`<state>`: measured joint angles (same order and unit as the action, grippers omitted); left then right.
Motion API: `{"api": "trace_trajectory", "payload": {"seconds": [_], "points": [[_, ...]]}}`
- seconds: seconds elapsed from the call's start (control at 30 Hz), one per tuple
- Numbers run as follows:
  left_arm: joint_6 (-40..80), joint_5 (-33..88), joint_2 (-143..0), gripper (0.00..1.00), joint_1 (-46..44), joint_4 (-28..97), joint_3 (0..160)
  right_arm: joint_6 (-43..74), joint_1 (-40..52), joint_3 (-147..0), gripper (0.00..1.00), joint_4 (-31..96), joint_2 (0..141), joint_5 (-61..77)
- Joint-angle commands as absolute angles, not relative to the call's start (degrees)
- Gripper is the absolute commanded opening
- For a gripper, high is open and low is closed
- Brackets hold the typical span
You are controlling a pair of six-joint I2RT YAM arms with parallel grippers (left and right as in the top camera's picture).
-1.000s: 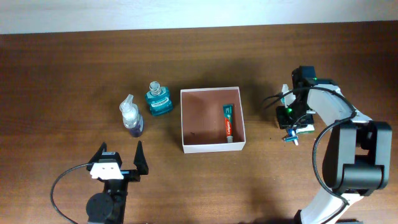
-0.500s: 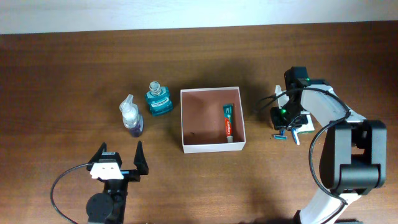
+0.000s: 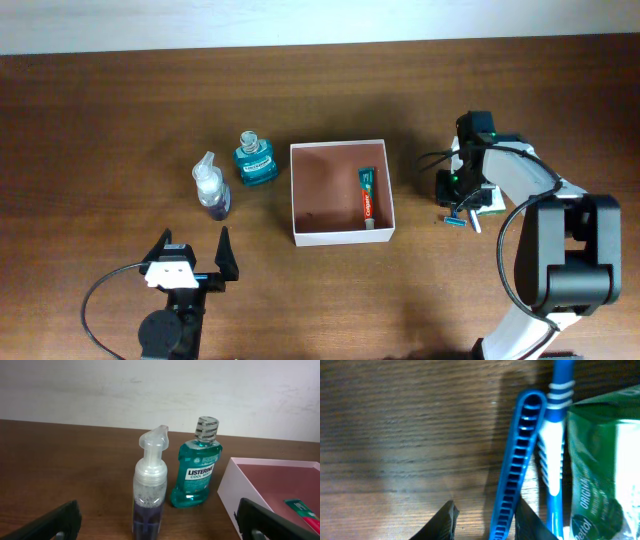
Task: Pack container
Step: 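Close the right gripper on the blue razor handle and lift, then carry the blue razor with the right gripper over the pink box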
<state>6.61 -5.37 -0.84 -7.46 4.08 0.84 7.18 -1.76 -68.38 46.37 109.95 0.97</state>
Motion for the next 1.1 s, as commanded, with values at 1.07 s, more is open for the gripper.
{"api": "trace_trajectory", "payload": {"seconds": [1.07], "points": [[5.7,-5.8,-0.3,0.99,-7.2,4.1,0.5,9.3,-0.9,-85.7,0.04,63.5,109.5,5.9]]}}
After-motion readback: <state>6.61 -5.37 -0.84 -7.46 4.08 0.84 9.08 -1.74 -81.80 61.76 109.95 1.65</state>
